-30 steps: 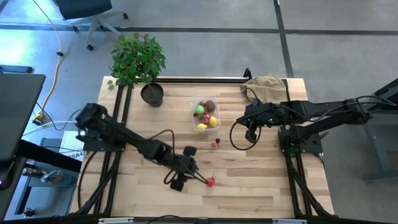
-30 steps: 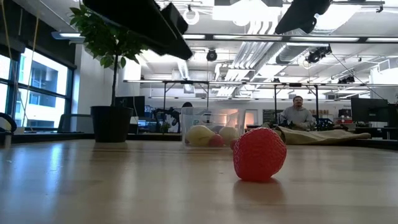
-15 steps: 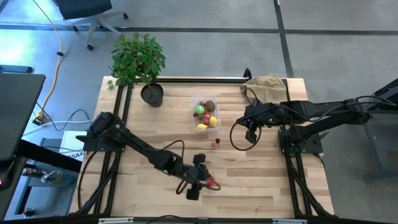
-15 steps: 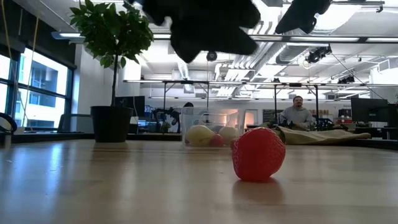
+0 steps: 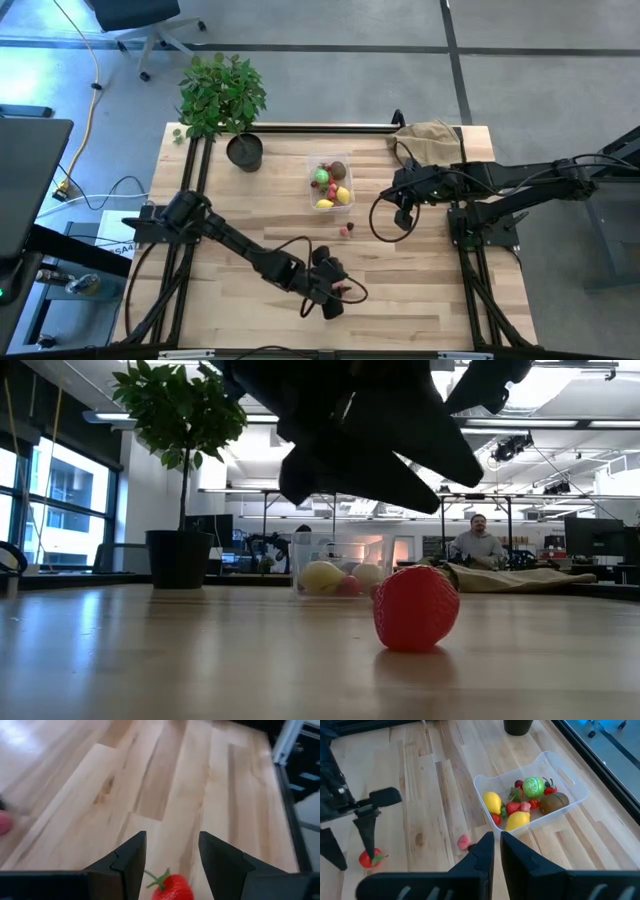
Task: Pick and placing Produce into tupperware
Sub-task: Put the red strawberry into the transparent bin
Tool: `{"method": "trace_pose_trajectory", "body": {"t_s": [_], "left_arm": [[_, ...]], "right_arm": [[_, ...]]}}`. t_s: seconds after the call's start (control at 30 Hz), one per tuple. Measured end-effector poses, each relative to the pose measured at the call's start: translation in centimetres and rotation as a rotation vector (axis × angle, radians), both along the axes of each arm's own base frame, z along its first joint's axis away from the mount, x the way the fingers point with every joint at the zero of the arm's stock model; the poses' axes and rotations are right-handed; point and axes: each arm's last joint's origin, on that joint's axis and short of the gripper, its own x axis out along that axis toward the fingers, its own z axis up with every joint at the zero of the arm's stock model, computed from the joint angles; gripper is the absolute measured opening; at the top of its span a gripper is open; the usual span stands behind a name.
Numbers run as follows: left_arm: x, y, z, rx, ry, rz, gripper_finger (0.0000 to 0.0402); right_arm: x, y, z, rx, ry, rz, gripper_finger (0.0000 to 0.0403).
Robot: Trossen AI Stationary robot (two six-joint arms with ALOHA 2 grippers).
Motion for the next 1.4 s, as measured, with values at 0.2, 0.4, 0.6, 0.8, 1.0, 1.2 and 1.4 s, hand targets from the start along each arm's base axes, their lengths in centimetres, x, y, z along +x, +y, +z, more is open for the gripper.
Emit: {"method": "trace_pose_trajectory", "body": {"t_s": [0.2,0.4,0.6,0.8,1.0,1.2,1.4], "left_arm": [[-0.3,0.0,0.1,0.031,0.005,0.045,0.0170],[-1.2,-2.1,0.2,0.039,-0.014,0.065,0.0170],[-2.5,-4.2,-0.1,0.020,0.000,0.089,0.0170],[-2.5,-4.1,-0.2,0.030,0.007,0.087,0.0170],[-2.4,-4.3,-0.6,-0.027,0.015,0.079,0.0170],[-2.4,-4.3,-0.7,-0.030,0.022,0.078,0.0179],[-2.5,-4.2,-0.8,0.004,0.038,0.075,0.0244]], "right_arm": [[0.0,0.0,0.0,0.000,-0.002,0.000,0.0024],[0.0,0.0,0.0,0.000,-0.002,0.000,0.0024],[0.0,0.0,0.0,0.000,-0.002,0.000,0.0024],[0.0,0.0,0.0,0.000,-0.002,0.000,0.0024],[0.0,0.0,0.0,0.000,-0.002,0.000,0.0024],[0.0,0.0,0.0,0.000,-0.002,0.000,0.0024],[0.0,0.0,0.0,0.000,-0.002,0.000,0.0024]]}}
